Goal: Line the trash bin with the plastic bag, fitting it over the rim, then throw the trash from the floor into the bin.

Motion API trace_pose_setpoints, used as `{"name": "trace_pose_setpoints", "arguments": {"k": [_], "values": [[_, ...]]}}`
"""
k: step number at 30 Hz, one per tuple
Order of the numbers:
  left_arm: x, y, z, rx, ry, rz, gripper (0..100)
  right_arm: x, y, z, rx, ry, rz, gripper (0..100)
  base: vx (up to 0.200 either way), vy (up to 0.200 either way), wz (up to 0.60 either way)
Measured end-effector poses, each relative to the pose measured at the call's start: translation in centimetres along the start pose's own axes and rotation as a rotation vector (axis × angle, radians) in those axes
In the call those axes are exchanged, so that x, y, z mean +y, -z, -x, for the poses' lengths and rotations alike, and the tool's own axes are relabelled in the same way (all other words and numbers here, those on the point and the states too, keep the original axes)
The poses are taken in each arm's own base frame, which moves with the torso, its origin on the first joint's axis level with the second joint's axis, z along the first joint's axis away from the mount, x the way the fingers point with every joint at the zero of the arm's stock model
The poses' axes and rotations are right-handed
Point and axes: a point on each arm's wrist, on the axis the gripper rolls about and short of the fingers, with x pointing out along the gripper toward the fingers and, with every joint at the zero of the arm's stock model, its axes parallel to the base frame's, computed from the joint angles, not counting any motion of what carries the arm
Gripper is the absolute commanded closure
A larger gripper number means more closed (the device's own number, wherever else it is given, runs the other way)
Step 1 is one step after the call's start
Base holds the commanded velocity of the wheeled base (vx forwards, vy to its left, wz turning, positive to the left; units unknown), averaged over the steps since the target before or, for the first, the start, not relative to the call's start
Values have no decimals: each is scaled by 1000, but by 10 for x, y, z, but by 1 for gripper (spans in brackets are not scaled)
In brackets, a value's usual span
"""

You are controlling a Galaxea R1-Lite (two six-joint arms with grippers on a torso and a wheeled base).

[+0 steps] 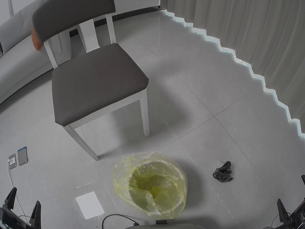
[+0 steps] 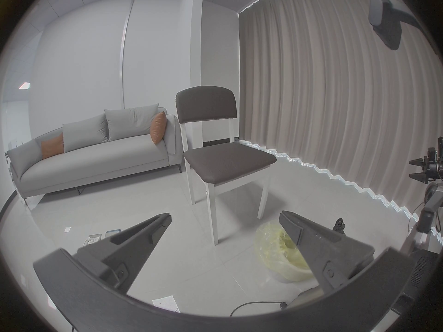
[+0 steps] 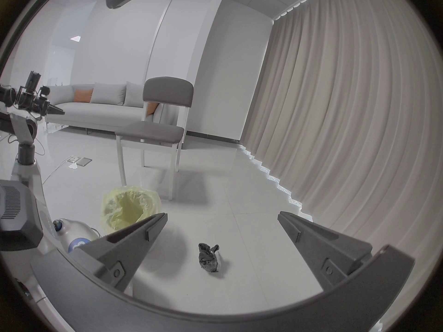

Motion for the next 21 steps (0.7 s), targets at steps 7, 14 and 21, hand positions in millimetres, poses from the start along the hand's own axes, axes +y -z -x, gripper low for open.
{"name": "trace_pose_setpoints", "arguments": {"k": [7,14,21], "values": [[0,0,0,0,0,-1,0,0,-3,0,-36,-33,-43,0,0,0,0],[0,0,0,-1,6,-10,0,-9,-35,7,-126,-35,-196,0,0,0,0],[0,0,0,-4,12,-26,0,-28,-81,-8,-91,-102,-260,0,0,0,0]]}}
